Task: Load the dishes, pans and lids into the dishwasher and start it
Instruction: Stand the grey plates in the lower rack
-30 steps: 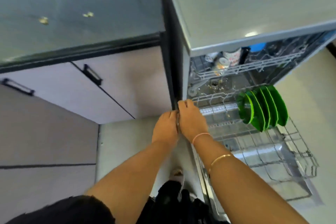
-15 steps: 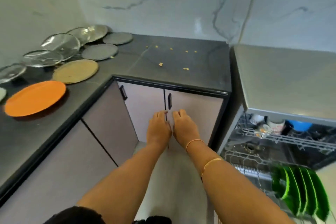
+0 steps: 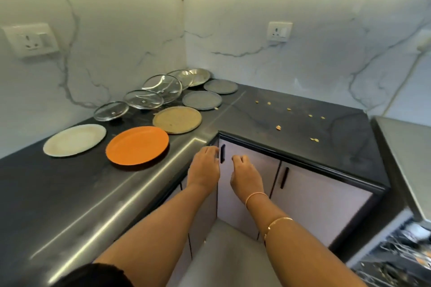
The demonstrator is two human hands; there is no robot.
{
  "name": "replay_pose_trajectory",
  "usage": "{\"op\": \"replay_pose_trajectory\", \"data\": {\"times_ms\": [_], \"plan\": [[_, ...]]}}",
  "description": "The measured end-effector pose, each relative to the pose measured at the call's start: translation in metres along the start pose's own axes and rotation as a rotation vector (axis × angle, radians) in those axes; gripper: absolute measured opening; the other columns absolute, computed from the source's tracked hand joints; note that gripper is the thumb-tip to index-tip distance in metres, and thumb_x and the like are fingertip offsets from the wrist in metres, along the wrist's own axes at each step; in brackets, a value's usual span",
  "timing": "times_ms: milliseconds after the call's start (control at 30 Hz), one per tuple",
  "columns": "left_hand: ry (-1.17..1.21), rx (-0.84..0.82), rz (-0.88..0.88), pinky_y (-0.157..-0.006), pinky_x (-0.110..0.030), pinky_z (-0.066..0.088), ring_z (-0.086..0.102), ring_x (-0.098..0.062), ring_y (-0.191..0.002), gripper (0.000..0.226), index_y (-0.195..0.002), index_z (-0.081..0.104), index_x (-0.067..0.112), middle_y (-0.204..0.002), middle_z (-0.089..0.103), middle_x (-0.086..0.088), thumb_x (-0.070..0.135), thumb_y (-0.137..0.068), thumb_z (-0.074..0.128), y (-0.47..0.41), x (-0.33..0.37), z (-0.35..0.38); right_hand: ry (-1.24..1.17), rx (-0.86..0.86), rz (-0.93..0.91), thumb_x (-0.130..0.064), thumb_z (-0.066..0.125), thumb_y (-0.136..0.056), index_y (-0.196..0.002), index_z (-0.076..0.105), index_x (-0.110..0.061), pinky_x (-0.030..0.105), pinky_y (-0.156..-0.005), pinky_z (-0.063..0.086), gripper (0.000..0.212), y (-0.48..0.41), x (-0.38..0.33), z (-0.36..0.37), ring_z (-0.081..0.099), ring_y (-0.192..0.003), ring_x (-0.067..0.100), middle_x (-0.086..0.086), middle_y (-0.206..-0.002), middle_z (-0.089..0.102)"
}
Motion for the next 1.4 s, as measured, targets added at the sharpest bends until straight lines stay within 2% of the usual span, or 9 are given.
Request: {"op": "replay_pose_trajectory", "data": {"times_ms": [167,267,467,633,833,1033,1200,1333,1400], "plan": [[0.008,0.066,-0.035,-0.093,-0.028,0.039,0.05,-0.021,-0.116,0.029,-0.122,0.054,0.009,-0.125,0.054,-0.007,0.009,-0.093,0.047,-0.03,-0.042,-0.03,-0.007,-0.009,-0.002,0.003,0.038,-0.091,-0.119,0.047,-0.006,0.029,-0.064,0.039,0.031,-0.034,-0.026,0.025,0.054,-0.089,0.028,0.014,-0.114,0.048],[0.009,0.066,-0.022,-0.092,-0.028,0.039,0.05,-0.022,-0.115,0.029,-0.122,0.054,0.008,-0.124,0.054,-0.008,0.009,-0.093,0.048,-0.044,-0.058,-0.033,-0.034,0.009,0.006,0.003,0.038,-0.09,-0.121,0.048,-0.006,0.027,-0.068,0.044,0.033,-0.057,-0.034,0.035,0.054,-0.088,0.026,0.013,-0.117,0.047],[0.013,0.048,-0.056,-0.094,-0.029,0.038,0.049,-0.021,-0.115,0.029,-0.122,0.053,0.009,-0.124,0.055,-0.007,0.009,-0.093,0.048,-0.092,-0.083,-0.021,-0.109,0.045,-0.025,0.002,0.037,-0.091,-0.115,0.05,-0.006,0.029,-0.067,0.041,0.029,-0.119,-0.041,0.043,0.053,-0.087,0.028,0.012,-0.115,0.046],[0.055,0.036,-0.081,-0.091,-0.026,0.038,0.05,-0.021,-0.113,0.028,-0.12,0.055,0.009,-0.122,0.054,-0.008,0.009,-0.092,0.05,-0.159,-0.094,0.007,-0.189,0.109,0.042,0.002,0.037,-0.089,-0.116,0.051,-0.003,0.035,-0.07,0.041,0.031,-0.204,-0.013,0.046,0.054,-0.089,0.035,0.016,-0.118,0.046],[0.056,-0.026,-0.118,-0.088,-0.021,0.034,0.049,-0.019,-0.112,0.028,-0.12,0.054,0.009,-0.125,0.051,-0.007,0.014,-0.093,0.051,-0.284,-0.09,0.054,-0.332,0.13,0.199,-0.001,0.038,-0.091,-0.119,0.051,-0.006,0.033,-0.075,0.038,0.031,-0.335,0.039,0.059,0.053,-0.095,0.036,0.016,-0.12,0.047],[-0.017,-0.127,-0.284,-0.092,-0.03,0.037,0.049,-0.023,-0.114,0.032,-0.124,0.052,0.008,-0.129,0.047,-0.01,0.021,-0.094,0.049,-0.398,-0.113,0.105,-0.353,-0.013,0.227,-0.006,0.042,-0.091,-0.123,0.049,-0.007,0.037,-0.087,0.041,0.032,-0.468,0.084,0.072,0.052,-0.103,0.034,0.017,-0.124,0.044],[-0.165,-0.359,-0.409,-0.097,-0.04,0.04,0.048,-0.032,-0.118,0.042,-0.125,0.05,0.012,-0.132,0.044,-0.013,0.037,-0.09,0.053,-0.453,-0.148,0.155,-0.378,-0.164,0.355,-0.012,0.044,-0.091,-0.131,0.044,-0.01,0.041,-0.096,0.041,0.04,-0.552,0.116,0.098,0.049,-0.113,0.038,0.02,-0.132,0.038],[-0.287,-0.536,-0.497,-0.102,-0.054,0.036,0.04,-0.044,-0.124,0.06,-0.125,0.046,0.013,-0.136,0.041,-0.02,0.055,-0.083,0.054,-0.475,-0.175,0.196,-0.312,-0.36,0.382,-0.022,0.042,-0.096,-0.145,0.028,-0.025,0.044,-0.105,0.033,0.052,-0.59,0.123,0.132,0.034,-0.129,0.042,0.02,-0.147,0.022],[-0.373,-0.555,-0.493,-0.102,-0.057,0.035,0.038,-0.046,-0.126,0.069,-0.126,0.042,0.014,-0.136,0.041,-0.024,0.062,-0.079,0.055,-0.487,-0.178,0.208,-0.269,-0.414,0.4,-0.03,0.042,-0.097,-0.147,0.022,-0.031,0.048,-0.107,0.029,0.053,-0.604,0.127,0.145,0.025,-0.134,0.043,0.02,-0.15,0.016]]}}
Point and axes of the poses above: each hand's wrist, its own y-axis away from the middle knuckle, its own z-axis out of the palm, x = y × z, the point moved 8 cm from there along -y, towards the middle knuckle
